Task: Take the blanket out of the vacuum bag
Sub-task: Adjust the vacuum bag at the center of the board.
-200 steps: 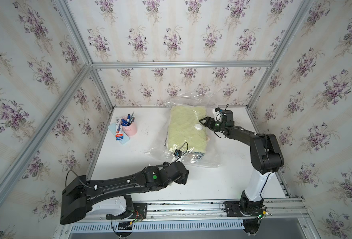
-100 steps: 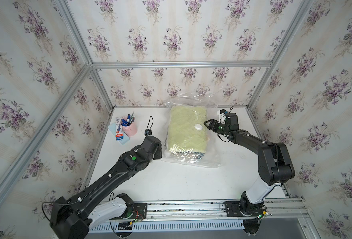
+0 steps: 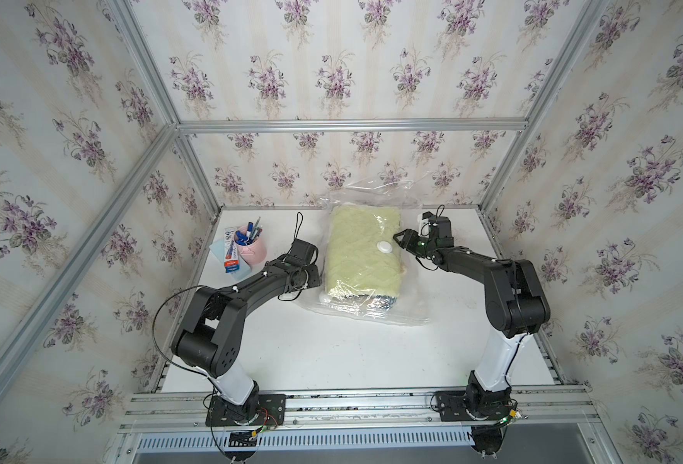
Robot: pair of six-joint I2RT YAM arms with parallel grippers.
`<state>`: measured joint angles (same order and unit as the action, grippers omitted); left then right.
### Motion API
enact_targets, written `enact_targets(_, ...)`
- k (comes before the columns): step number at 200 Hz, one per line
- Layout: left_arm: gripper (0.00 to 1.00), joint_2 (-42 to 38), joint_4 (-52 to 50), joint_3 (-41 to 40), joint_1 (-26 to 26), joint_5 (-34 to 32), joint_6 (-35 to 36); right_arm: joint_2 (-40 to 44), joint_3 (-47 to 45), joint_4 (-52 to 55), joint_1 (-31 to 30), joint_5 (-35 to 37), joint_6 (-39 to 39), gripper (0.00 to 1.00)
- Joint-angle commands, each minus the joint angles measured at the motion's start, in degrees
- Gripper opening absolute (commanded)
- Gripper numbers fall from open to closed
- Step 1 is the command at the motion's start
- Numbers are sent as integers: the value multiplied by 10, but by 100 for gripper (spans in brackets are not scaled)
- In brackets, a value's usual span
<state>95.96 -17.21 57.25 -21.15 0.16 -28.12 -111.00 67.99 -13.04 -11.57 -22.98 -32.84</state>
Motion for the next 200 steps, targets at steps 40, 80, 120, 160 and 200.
enact_targets(40, 47, -53, 109, -124, -12, 60, -5, -82, 118, 32, -56, -120, 26, 56)
enact_targets(80, 50, -123, 121, -199, -25, 46, -30, -121, 185, 47, -94, -157, 26, 58)
enact_targets(120, 54, -204, 110, -240, -28, 22, -46, -161, 219, 4, -112, -195, -14, 59)
enact_targets(160, 54, -229, 110, -242, -28, 32, -43, -179, 260, 9, -115, -197, -14, 65)
enact_targets(200, 59, -254, 133, -269, -29, 12, -59, -137, 267, 68, -115, -135, 28, 78)
